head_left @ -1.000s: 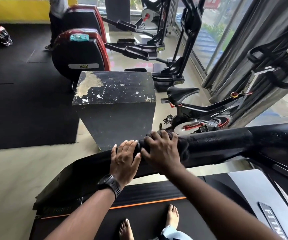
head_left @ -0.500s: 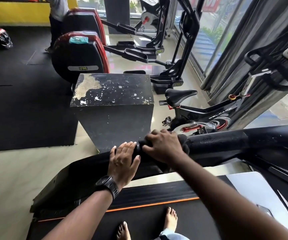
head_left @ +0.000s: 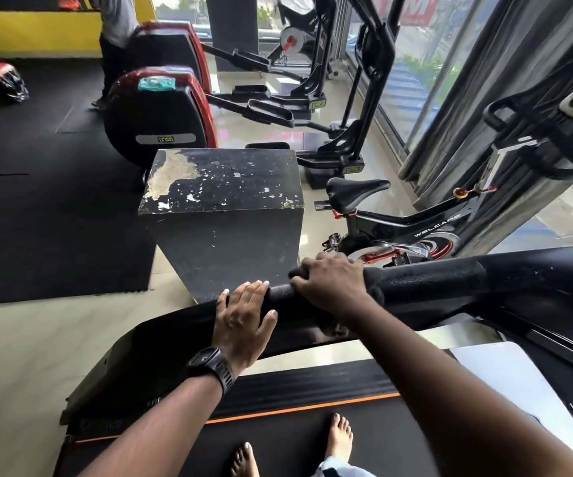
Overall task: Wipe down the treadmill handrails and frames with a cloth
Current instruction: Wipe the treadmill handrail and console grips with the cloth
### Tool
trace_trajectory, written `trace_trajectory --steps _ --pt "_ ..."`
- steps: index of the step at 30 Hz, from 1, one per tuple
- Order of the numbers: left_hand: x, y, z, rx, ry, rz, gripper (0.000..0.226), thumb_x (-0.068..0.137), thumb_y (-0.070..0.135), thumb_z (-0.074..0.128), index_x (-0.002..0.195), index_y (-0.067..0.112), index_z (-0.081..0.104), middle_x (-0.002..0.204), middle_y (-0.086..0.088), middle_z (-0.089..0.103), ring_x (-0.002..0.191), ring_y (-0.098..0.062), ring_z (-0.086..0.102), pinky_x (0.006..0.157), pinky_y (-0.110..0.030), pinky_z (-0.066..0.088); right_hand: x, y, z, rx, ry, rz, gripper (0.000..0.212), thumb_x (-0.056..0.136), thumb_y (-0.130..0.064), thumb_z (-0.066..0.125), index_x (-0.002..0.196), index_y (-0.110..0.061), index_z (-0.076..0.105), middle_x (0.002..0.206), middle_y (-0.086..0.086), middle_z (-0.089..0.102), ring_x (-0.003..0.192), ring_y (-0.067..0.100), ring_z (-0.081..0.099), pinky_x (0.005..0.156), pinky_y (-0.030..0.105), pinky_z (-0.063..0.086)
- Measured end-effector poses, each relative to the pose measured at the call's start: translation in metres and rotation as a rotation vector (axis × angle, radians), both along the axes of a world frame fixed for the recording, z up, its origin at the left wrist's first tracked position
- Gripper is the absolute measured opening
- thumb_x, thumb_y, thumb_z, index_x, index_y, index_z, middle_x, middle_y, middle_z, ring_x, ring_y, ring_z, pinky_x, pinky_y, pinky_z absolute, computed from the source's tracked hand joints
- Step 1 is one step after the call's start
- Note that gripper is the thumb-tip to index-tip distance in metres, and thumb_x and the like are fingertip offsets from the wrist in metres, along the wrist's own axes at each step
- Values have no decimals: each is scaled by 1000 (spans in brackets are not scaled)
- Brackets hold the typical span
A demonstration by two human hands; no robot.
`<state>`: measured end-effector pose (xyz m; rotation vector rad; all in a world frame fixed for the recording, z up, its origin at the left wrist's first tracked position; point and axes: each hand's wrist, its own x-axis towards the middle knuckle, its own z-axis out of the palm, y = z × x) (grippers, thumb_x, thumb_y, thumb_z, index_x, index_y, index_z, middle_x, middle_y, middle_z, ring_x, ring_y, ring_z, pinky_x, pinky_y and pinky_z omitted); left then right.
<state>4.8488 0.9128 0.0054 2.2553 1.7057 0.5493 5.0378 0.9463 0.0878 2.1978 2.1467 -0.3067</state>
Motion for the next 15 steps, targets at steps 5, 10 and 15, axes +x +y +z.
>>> trace_trajectory --steps 5,10,15 --pt "4 -2 2 3 0 4 62 87 50 37 137 20 55 141 1 57 134 -21 48 115 -54 27 -8 -39 -21 174 -50 -135 48 88 -58 47 122 -29 63 133 1 56 131 36 42 106 71 24" --pt "8 0 2 13 25 8 62 87 50 37 137 19 55 140 0 58 132 -22 50 114 -54 30 -2 -19 -16 154 -9 170 48 89 -65 41 117 -34 64 125 -4 61 120 28 51 96 54 36" --pt "13 -2 4 25 27 12 61 87 51 38 135 18 57 138 -2 59 130 -24 51 113 -56 30 22 -1 -6 38 -13 -134 47 90 -60 41 117 -29 64 126 4 62 121 33 51 98 56 34"
